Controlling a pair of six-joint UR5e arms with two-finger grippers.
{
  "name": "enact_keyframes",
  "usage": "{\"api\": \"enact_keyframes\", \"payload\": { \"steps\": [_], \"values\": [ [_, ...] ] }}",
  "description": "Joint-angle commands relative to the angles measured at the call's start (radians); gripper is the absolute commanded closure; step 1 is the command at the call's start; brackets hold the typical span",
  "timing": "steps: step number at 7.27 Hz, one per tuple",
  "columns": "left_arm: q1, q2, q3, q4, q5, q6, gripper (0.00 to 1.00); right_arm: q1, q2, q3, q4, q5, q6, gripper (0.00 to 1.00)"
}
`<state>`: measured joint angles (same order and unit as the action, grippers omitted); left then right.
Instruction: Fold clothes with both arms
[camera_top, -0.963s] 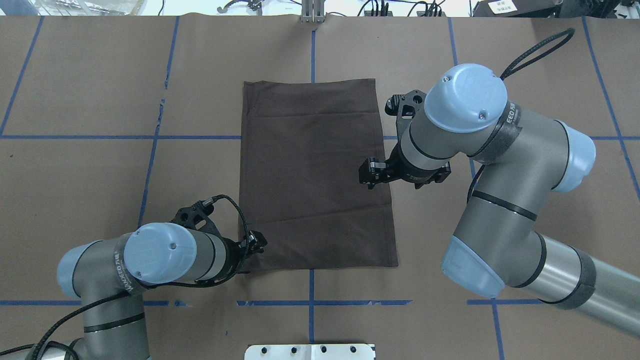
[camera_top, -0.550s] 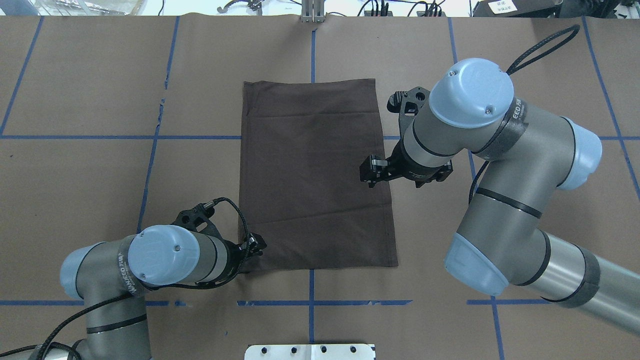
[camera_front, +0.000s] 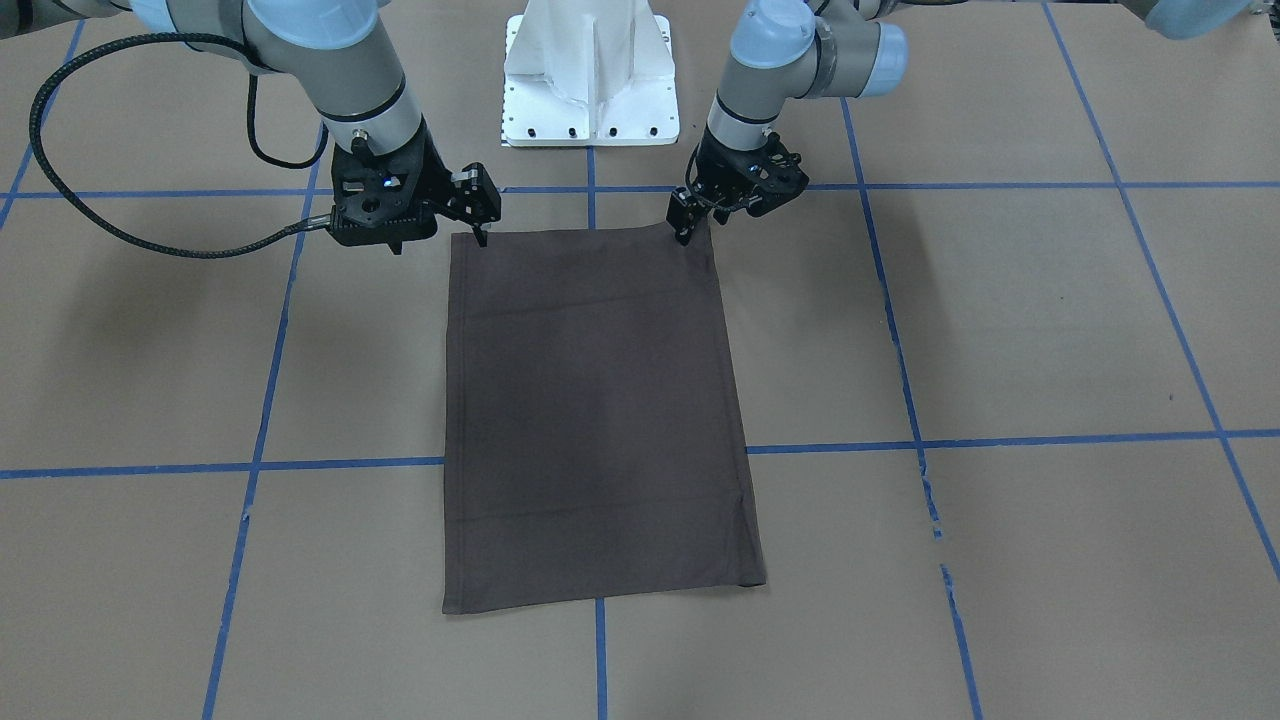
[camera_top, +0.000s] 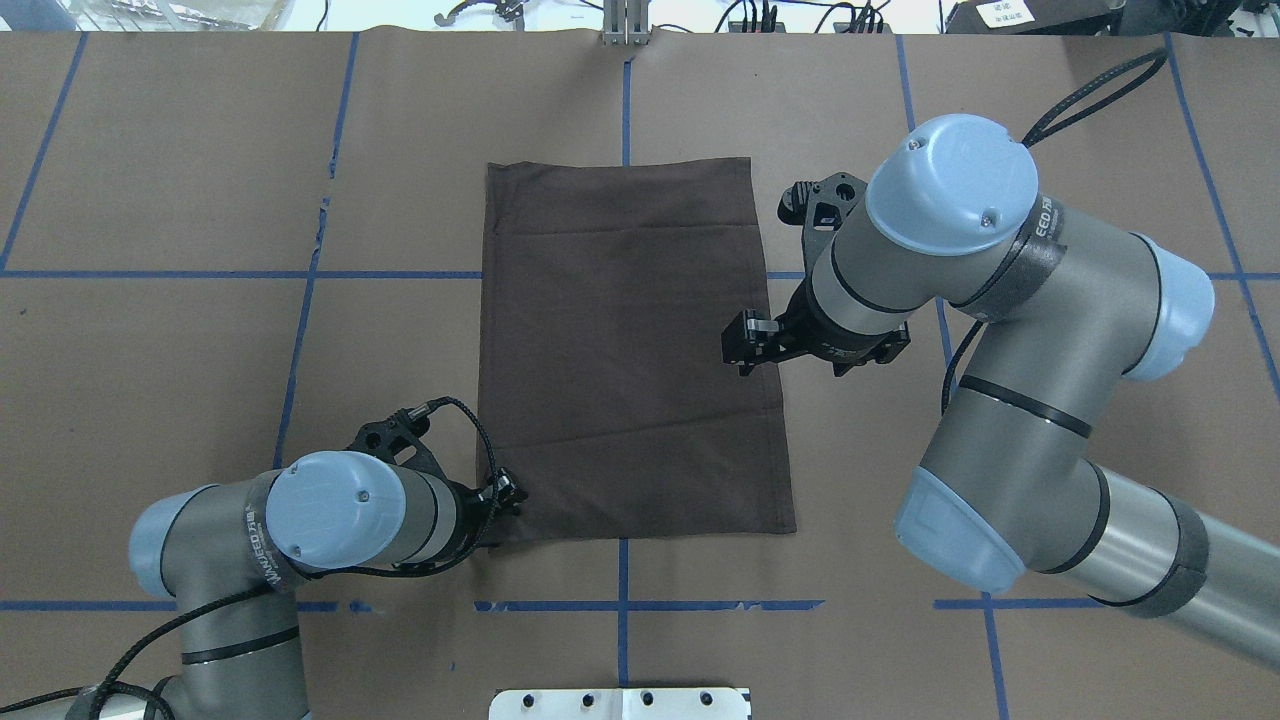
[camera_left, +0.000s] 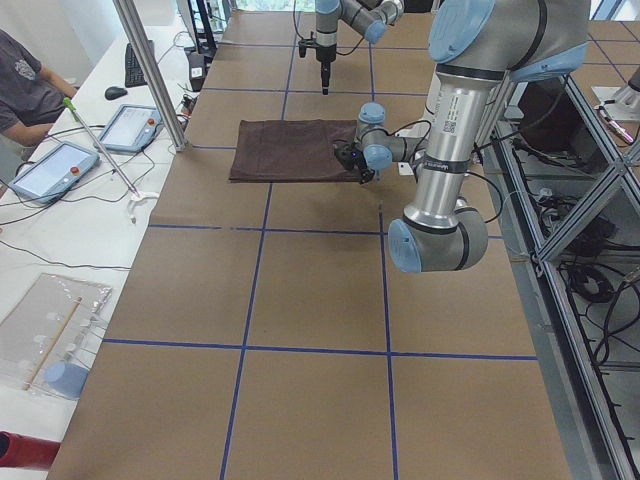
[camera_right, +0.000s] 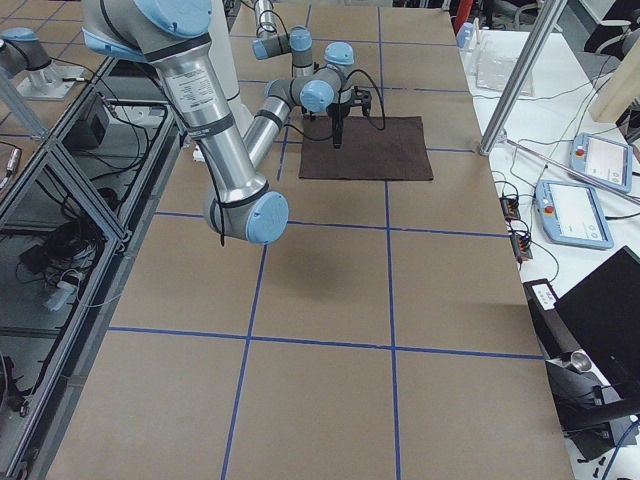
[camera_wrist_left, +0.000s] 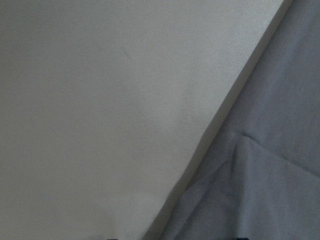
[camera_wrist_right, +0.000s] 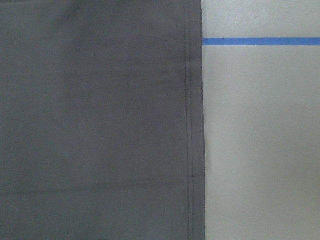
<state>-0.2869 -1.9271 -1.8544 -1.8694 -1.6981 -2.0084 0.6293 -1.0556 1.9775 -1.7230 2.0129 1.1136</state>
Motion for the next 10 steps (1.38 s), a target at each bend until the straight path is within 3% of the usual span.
{"api": "enact_keyframes", "payload": {
  "steps": [1,3,4,5,6,8,10],
  "values": [
    [0.0,-0.009,-0.002,0.001,-0.002,-0.009,0.48,0.003,-0.009,0.004,0.0,0.001,0.0,0.0],
    [0.002,-0.012,-0.005,0.001,-0.003,-0.009,0.78,0.004,-0.015,0.004,0.0,0.004,-0.002,0.0],
    [0.002,-0.012,-0.006,0.001,-0.003,-0.004,0.88,0.004,-0.017,0.006,-0.001,0.004,0.0,0.0],
    [0.003,-0.012,-0.008,0.001,-0.003,0.0,0.89,0.004,-0.017,0.006,-0.001,0.004,0.0,0.0],
    [0.003,-0.012,-0.011,0.001,-0.003,0.003,0.99,0.004,-0.02,0.006,-0.001,0.004,-0.001,0.0],
    [0.002,-0.009,-0.026,0.003,-0.009,0.01,1.0,0.003,-0.027,0.012,0.0,0.006,0.002,0.0],
    [0.003,-0.012,-0.026,0.003,-0.014,0.01,1.0,-0.035,-0.026,0.018,0.003,0.001,0.203,0.0]
  ]
}}
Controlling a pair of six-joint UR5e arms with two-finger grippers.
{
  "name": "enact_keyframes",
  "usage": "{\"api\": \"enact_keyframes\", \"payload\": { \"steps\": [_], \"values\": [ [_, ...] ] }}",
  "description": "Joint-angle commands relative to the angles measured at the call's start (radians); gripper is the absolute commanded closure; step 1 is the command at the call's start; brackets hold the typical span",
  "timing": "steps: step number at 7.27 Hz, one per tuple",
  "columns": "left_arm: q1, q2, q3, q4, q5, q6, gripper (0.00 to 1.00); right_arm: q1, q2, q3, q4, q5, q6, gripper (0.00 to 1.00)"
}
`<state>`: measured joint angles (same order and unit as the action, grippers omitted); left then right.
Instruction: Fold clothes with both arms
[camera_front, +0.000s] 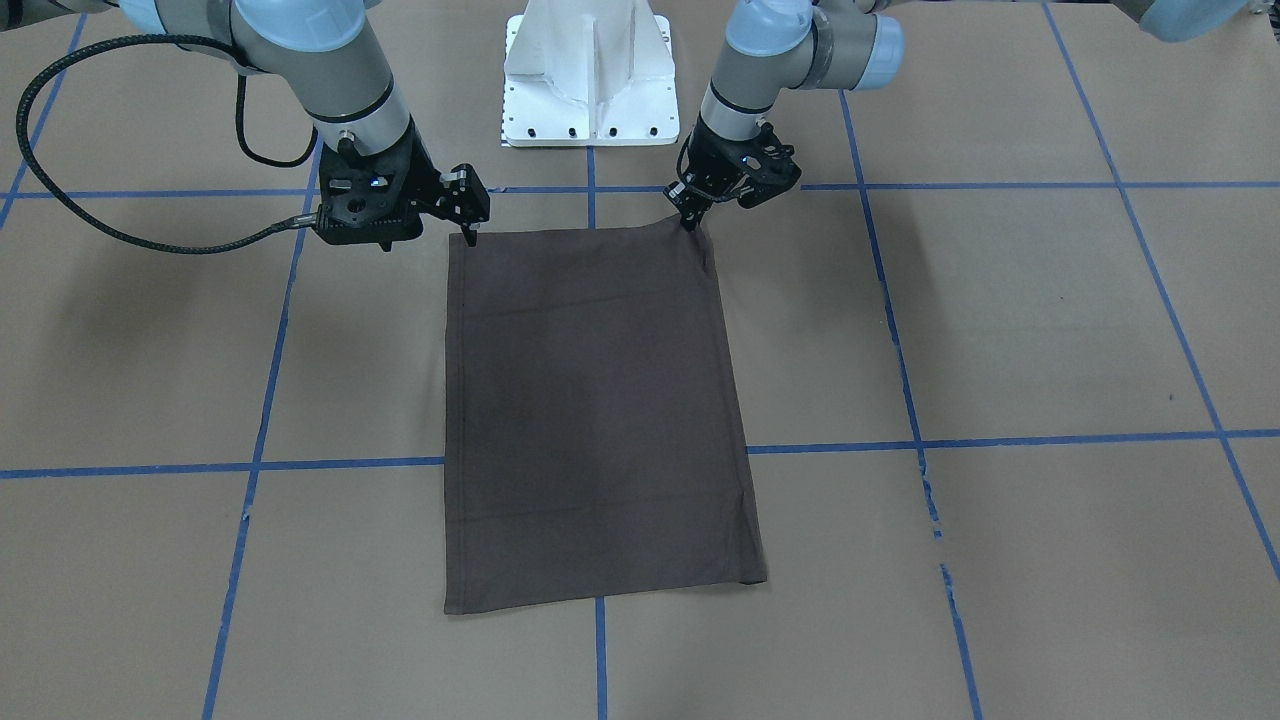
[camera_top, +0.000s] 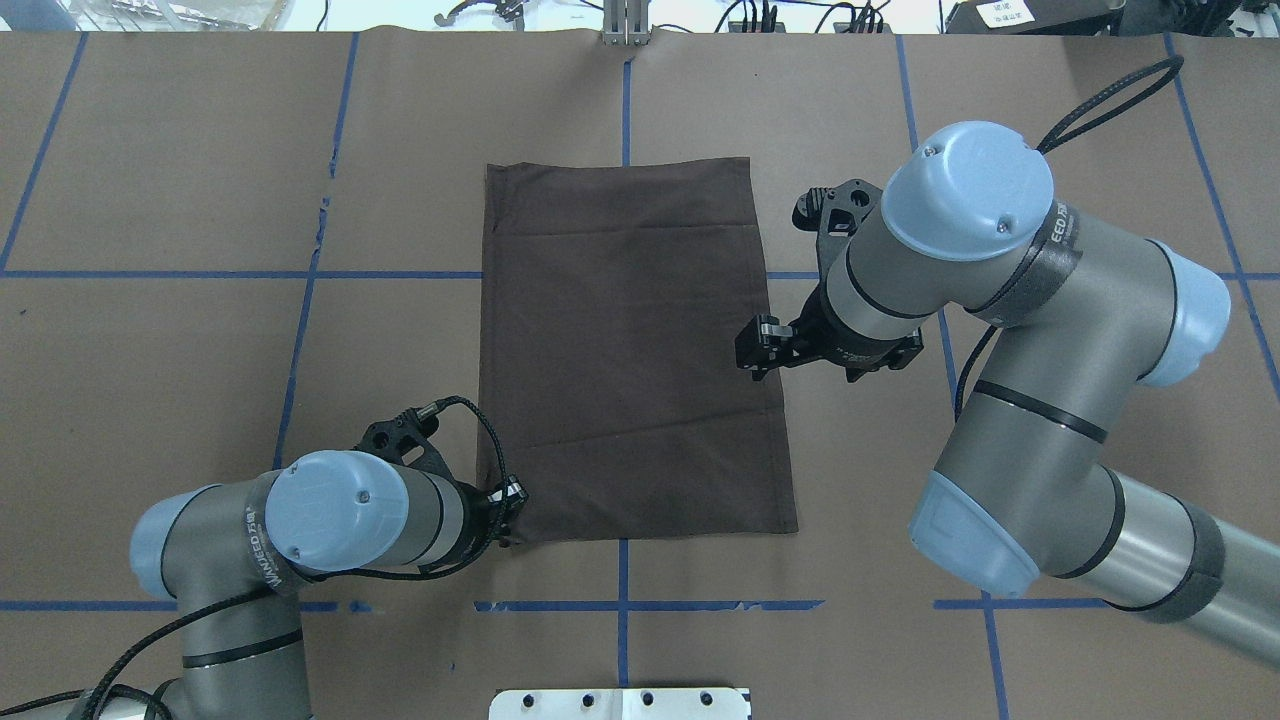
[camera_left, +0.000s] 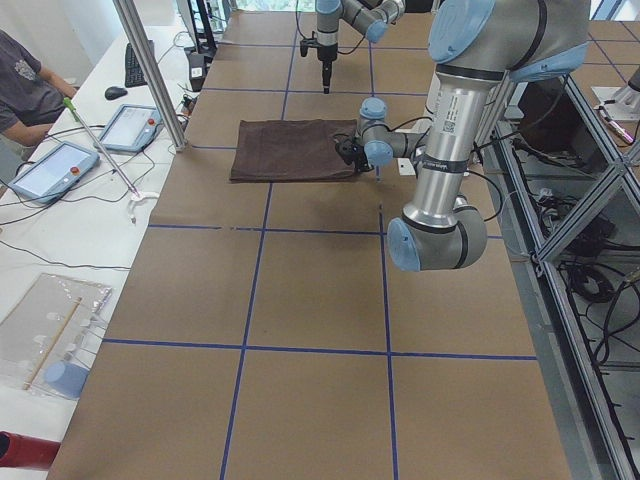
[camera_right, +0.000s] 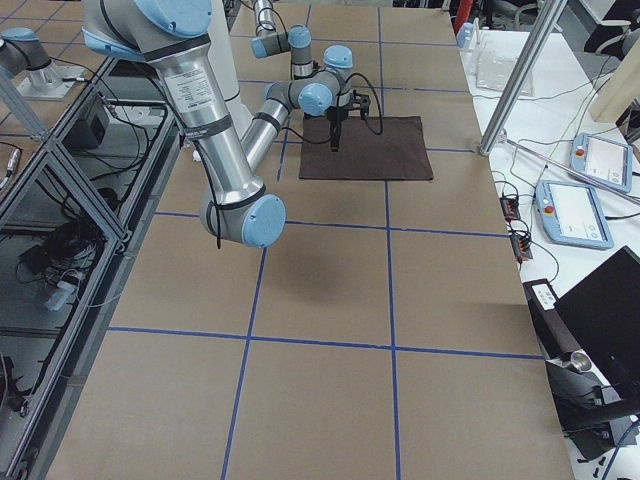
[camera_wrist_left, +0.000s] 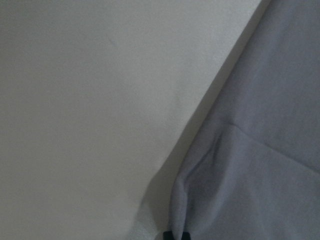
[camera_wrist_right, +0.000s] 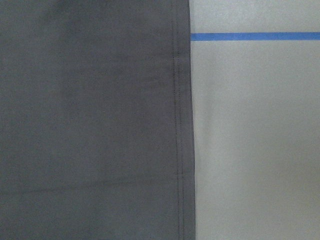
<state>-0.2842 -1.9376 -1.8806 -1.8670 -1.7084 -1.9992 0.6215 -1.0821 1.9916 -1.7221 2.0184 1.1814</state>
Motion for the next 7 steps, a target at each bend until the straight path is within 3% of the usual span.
{"api": "enact_keyframes", "payload": {
  "steps": [1,2,4,5,7],
  "values": [
    [0.0,-0.001,0.0,0.0,-0.004,0.0,1.0,-0.078,0.001,0.009,0.051,-0.027,0.291,0.0],
    [0.0,-0.004,0.001,0.0,-0.004,0.0,1.0,-0.141,-0.004,0.009,0.097,-0.128,0.466,0.0],
    [-0.001,-0.004,0.001,0.0,-0.004,0.0,1.0,-0.319,-0.06,0.003,0.21,-0.356,0.634,0.0],
    [0.0,-0.006,0.0,0.0,-0.002,0.0,1.0,-0.348,-0.059,-0.02,0.219,-0.366,0.735,0.0],
    [0.0,-0.009,0.001,0.0,-0.002,0.0,1.0,-0.341,-0.055,-0.101,0.211,-0.365,0.758,0.0]
  ]
}}
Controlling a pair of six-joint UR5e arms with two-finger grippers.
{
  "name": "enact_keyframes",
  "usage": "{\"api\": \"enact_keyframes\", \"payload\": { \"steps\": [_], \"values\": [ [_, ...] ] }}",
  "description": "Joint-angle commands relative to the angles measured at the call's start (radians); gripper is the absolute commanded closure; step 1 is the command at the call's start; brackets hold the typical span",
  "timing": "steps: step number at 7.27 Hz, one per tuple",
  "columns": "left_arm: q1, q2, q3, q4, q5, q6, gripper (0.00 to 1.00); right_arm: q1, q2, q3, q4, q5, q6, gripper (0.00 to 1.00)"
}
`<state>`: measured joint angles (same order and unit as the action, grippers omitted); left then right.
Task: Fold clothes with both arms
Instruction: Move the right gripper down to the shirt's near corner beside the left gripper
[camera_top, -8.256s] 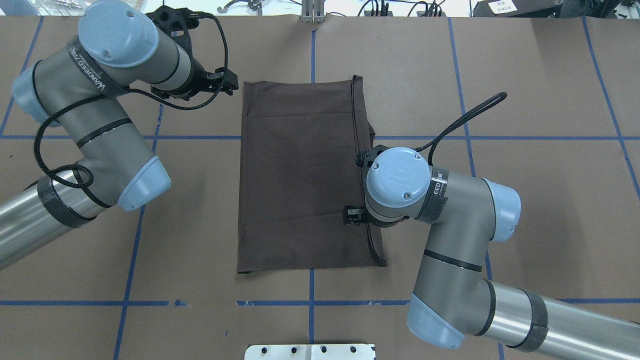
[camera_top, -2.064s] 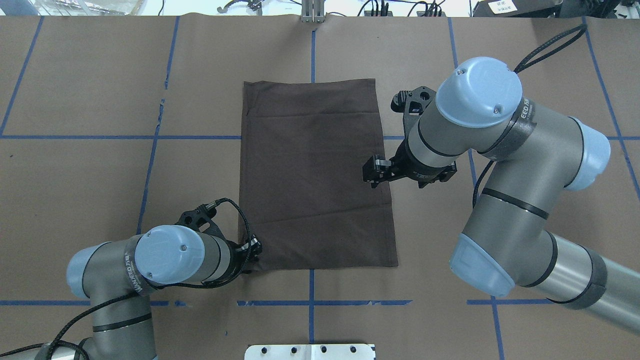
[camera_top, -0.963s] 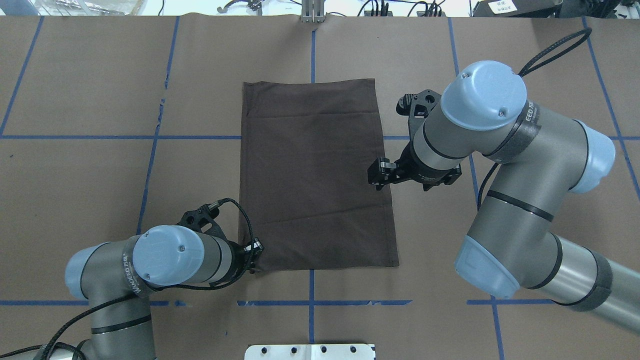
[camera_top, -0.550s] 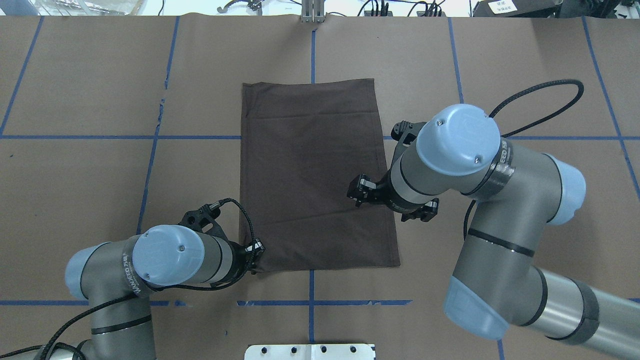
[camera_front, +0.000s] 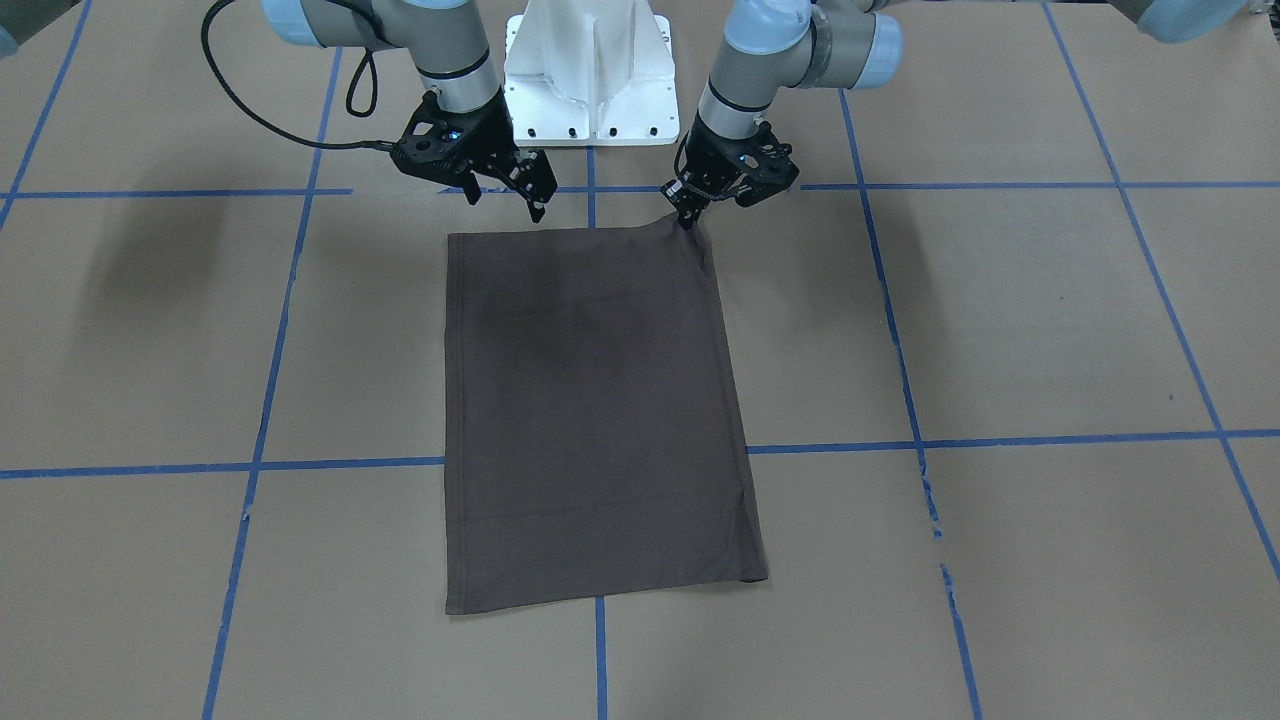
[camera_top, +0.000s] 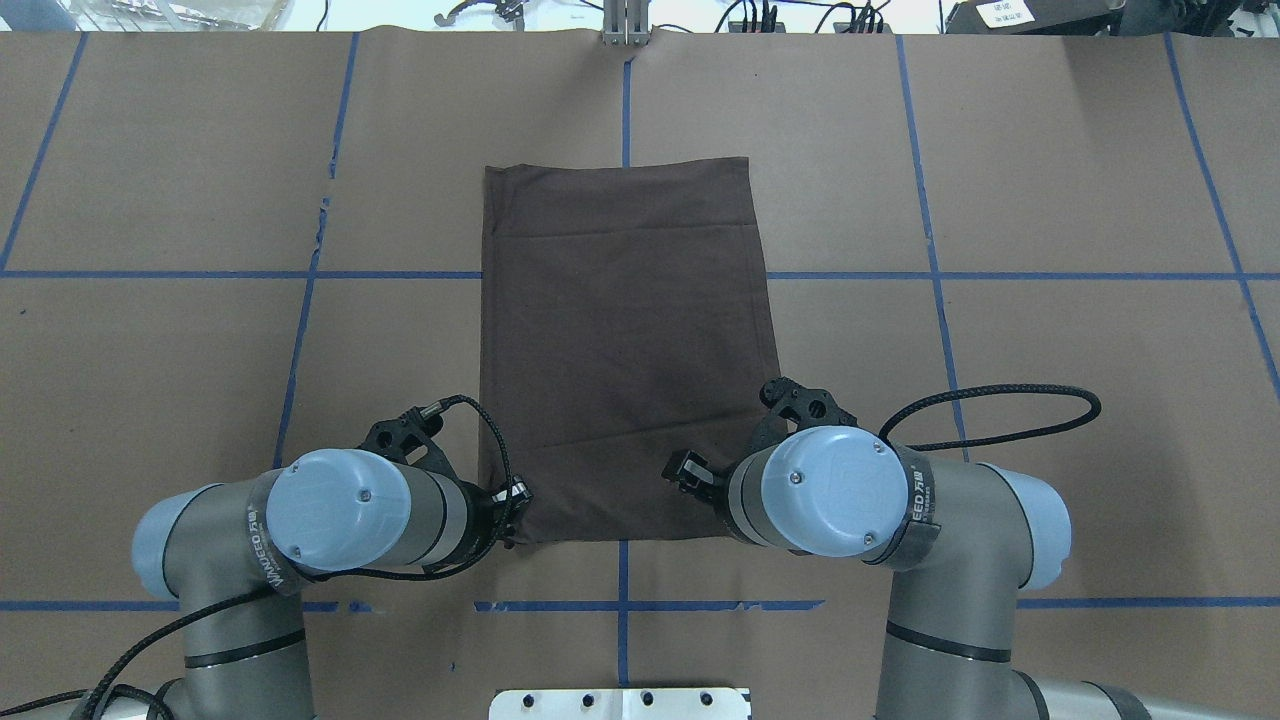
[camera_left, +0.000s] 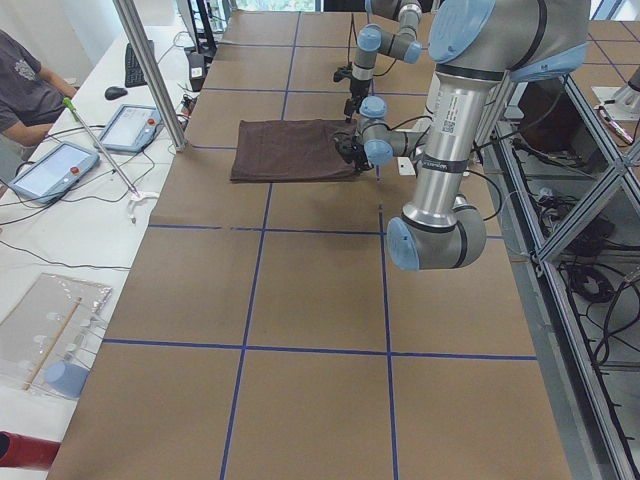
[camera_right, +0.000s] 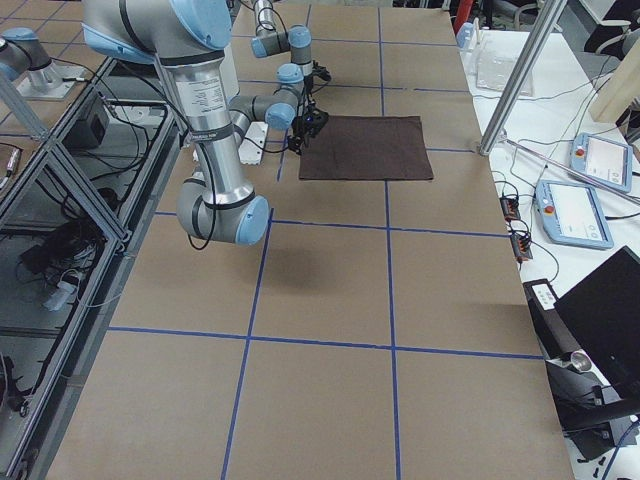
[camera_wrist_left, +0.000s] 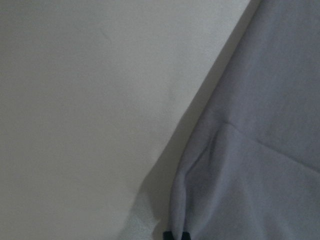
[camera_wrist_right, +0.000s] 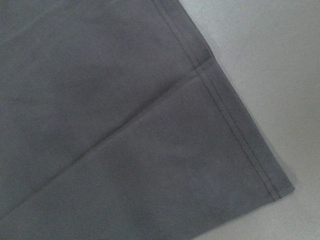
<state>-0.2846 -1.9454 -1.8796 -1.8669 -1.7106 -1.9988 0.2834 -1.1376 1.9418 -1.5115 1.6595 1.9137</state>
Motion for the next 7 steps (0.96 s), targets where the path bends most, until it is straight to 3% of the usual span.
{"api": "enact_keyframes", "payload": {
  "steps": [1,4,7],
  "values": [
    [0.001,-0.003,0.0,0.0,0.0,0.0,1.0,0.003,0.009,-0.079,0.001,-0.006,0.025,0.0],
    [-0.001,-0.004,-0.001,0.0,0.0,0.0,1.0,0.013,0.077,-0.133,-0.047,-0.003,0.018,0.0],
    [-0.001,-0.003,-0.003,0.0,0.0,0.0,1.0,0.007,0.069,-0.135,-0.045,0.01,0.018,0.0]
  ]
}}
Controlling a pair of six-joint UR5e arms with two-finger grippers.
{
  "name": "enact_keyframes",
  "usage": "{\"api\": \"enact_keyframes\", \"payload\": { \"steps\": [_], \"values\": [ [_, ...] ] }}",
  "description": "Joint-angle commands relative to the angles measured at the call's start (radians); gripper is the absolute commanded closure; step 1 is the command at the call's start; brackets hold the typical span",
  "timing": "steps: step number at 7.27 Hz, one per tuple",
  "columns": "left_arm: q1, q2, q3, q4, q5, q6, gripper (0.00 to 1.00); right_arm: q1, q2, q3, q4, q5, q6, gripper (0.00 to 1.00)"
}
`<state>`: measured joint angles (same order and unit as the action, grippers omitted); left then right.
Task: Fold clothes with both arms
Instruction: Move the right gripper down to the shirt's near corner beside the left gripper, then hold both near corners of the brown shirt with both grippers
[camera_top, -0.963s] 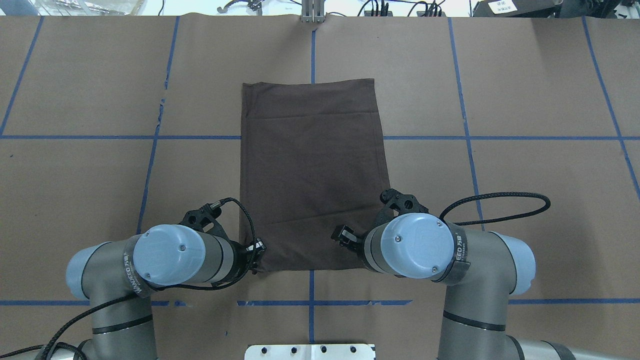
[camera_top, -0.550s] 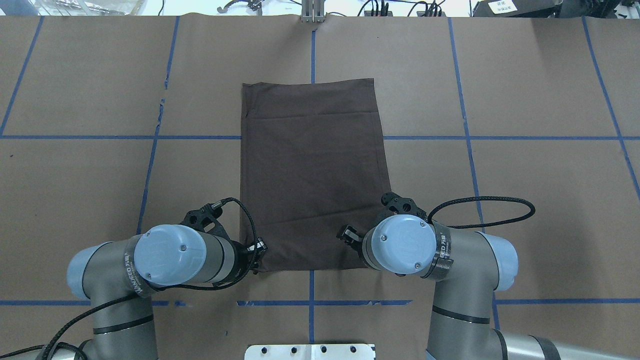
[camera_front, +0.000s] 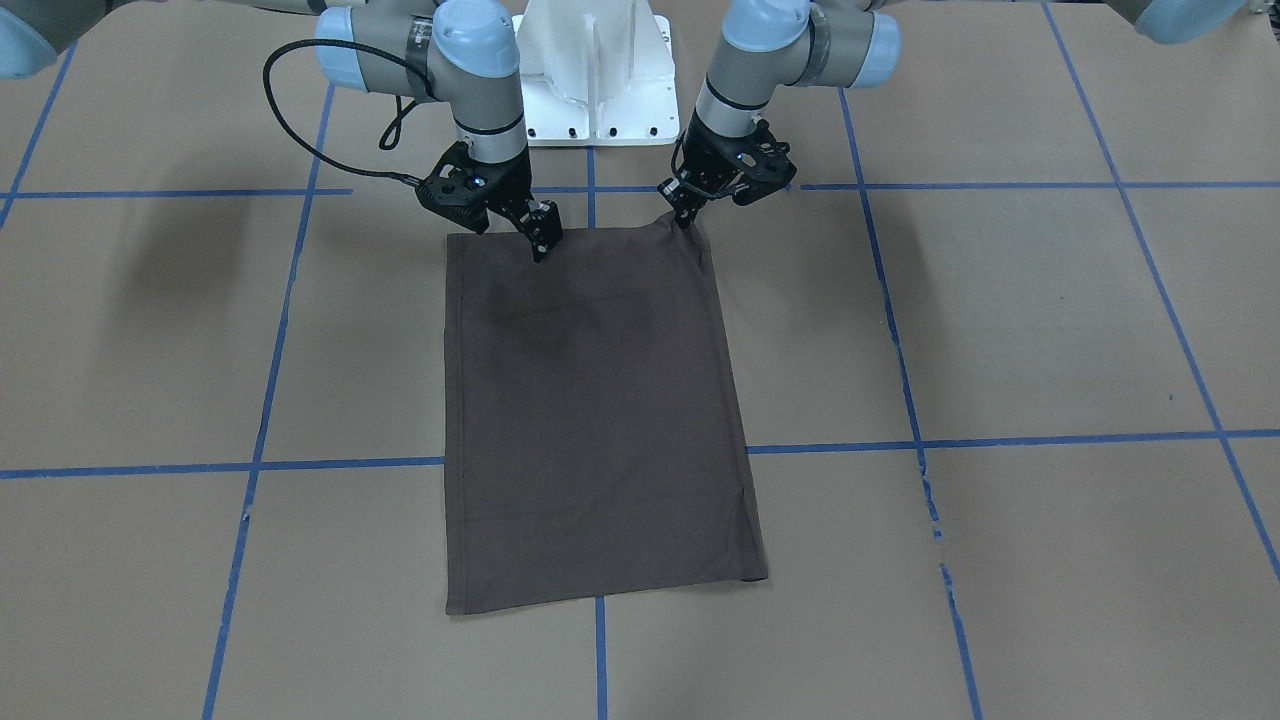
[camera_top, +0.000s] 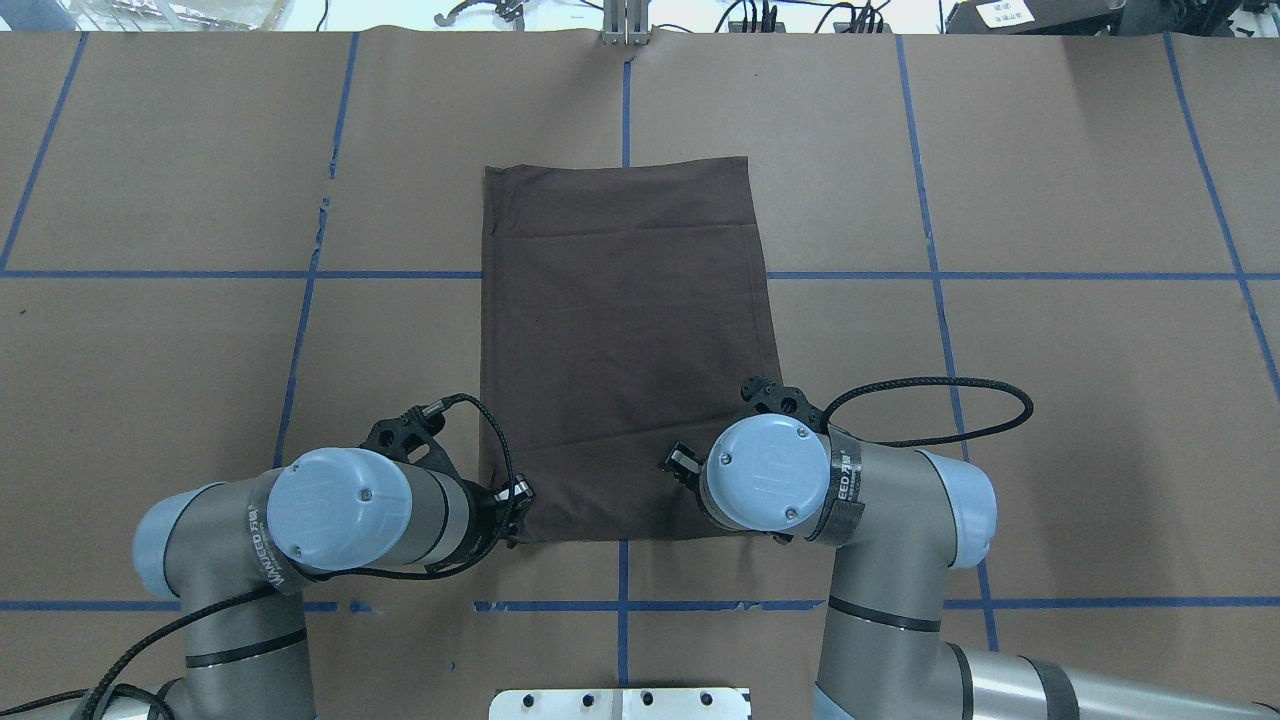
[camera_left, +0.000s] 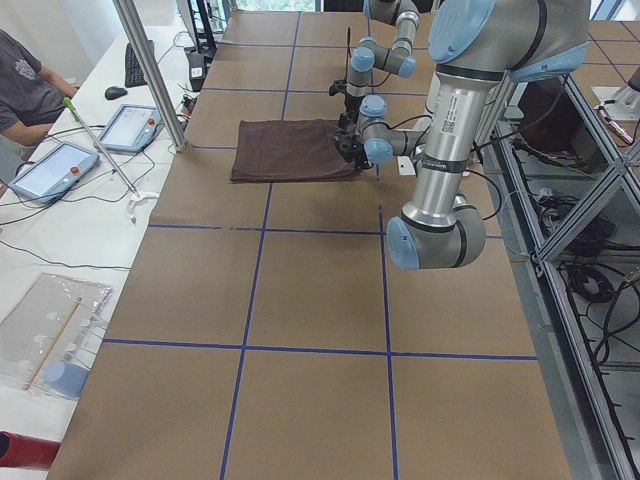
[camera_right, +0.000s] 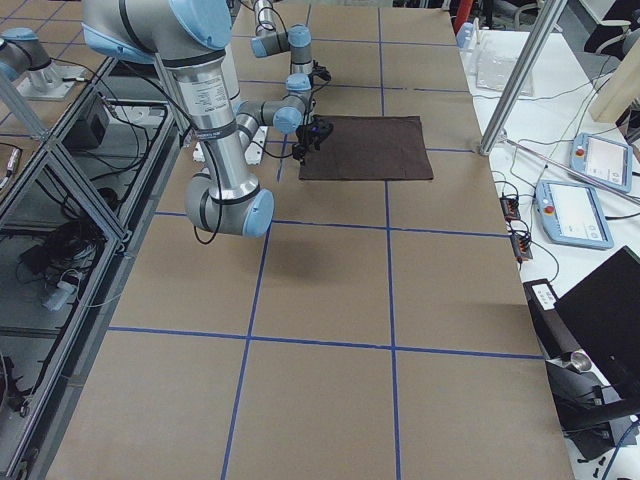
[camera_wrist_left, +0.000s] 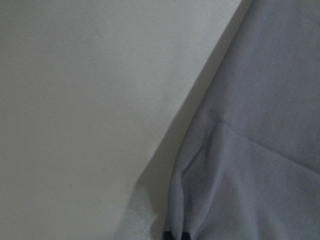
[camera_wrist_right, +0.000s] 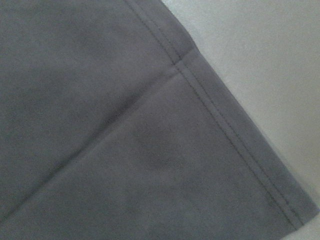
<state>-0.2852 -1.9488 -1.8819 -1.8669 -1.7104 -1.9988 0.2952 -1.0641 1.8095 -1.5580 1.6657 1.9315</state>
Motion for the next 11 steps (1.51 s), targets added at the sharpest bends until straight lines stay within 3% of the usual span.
{"api": "enact_keyframes", "payload": {
  "steps": [1,11],
  "values": [
    [0.0,0.001,0.0,0.0,0.002,0.0,1.0,-0.01,-0.005,-0.004,0.001,0.002,0.001,0.0],
    [-0.002,0.001,-0.003,0.0,0.002,0.0,1.0,-0.039,-0.036,-0.012,0.015,0.003,0.026,0.0]
  ]
}}
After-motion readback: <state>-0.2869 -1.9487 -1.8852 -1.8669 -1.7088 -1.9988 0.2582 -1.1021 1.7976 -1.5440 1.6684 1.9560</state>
